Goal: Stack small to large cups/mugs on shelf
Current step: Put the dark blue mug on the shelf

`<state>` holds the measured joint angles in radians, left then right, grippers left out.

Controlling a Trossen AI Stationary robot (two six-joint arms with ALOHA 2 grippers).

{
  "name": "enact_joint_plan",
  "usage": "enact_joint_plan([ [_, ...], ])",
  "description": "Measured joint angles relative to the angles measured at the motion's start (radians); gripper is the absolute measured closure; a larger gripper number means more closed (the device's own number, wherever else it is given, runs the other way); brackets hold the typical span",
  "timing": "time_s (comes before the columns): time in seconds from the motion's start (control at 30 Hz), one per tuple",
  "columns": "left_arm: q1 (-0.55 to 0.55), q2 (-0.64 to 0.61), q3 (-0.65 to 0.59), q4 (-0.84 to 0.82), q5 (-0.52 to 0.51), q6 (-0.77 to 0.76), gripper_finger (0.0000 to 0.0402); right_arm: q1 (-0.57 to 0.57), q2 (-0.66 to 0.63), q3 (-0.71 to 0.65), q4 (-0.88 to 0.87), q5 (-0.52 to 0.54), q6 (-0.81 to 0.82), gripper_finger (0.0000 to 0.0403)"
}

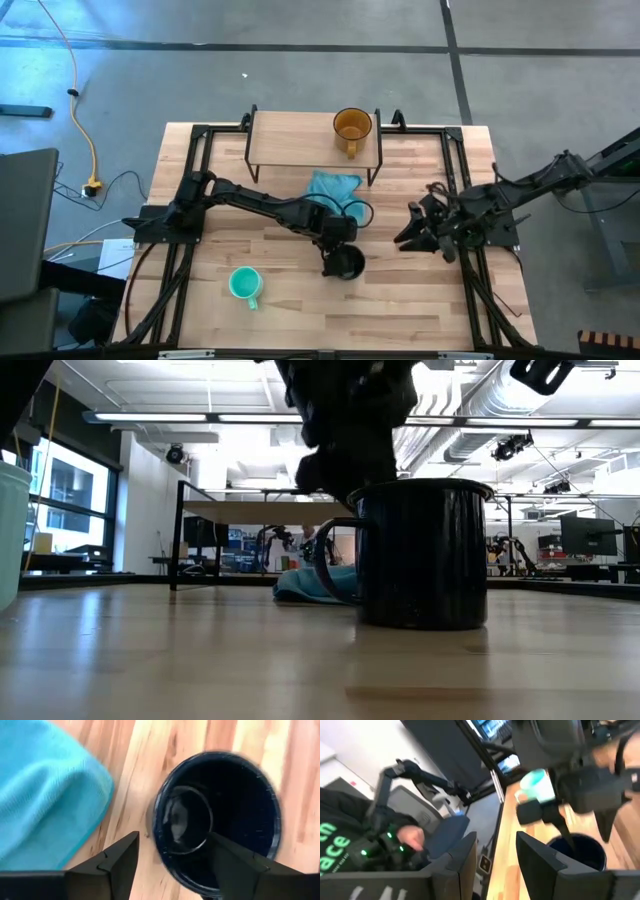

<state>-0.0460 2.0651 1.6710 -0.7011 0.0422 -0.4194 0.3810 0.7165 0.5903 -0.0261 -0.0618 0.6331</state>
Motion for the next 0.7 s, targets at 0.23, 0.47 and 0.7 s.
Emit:
enact_joint_plan([
  [0.23, 0.0, -0.066, 0.0, -0.143, 0.001, 0.143, 0.0197, 0.025, 0.045, 0.0, 0.022, 0.006, 0.022, 0.0274],
  [0.47, 0.0, -0.076, -0.012, -0.191, 0.003, 0.202, 0.0214, 0.031, 0.047, 0.001, 0.052, 0.009, 0.016, 0.0274],
  [0.7, -0.02, -0.076, -0.054, -0.174, 0.014, 0.182, 0.0218, 0.03, 0.047, 0.001, 0.052, 0.01, 0.013, 0.0274],
])
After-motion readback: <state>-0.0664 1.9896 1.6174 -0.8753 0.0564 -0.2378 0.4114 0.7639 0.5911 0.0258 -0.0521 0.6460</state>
